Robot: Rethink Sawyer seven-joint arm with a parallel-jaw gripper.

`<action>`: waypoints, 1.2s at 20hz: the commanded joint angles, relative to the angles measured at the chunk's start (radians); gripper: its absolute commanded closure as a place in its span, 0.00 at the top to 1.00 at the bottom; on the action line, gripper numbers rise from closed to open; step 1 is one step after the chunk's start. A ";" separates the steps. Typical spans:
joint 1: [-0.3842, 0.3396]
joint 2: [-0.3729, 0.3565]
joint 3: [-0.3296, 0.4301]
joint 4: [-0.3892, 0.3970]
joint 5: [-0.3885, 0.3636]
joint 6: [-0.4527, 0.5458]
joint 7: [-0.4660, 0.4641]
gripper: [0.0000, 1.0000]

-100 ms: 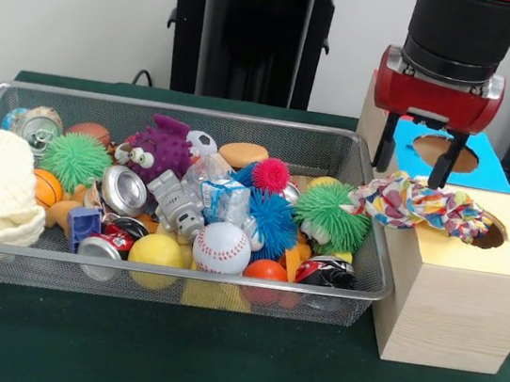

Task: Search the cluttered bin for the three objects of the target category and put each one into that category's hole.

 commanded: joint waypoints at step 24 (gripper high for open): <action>-0.058 0.050 0.150 0.205 0.010 -0.241 0.089 1.00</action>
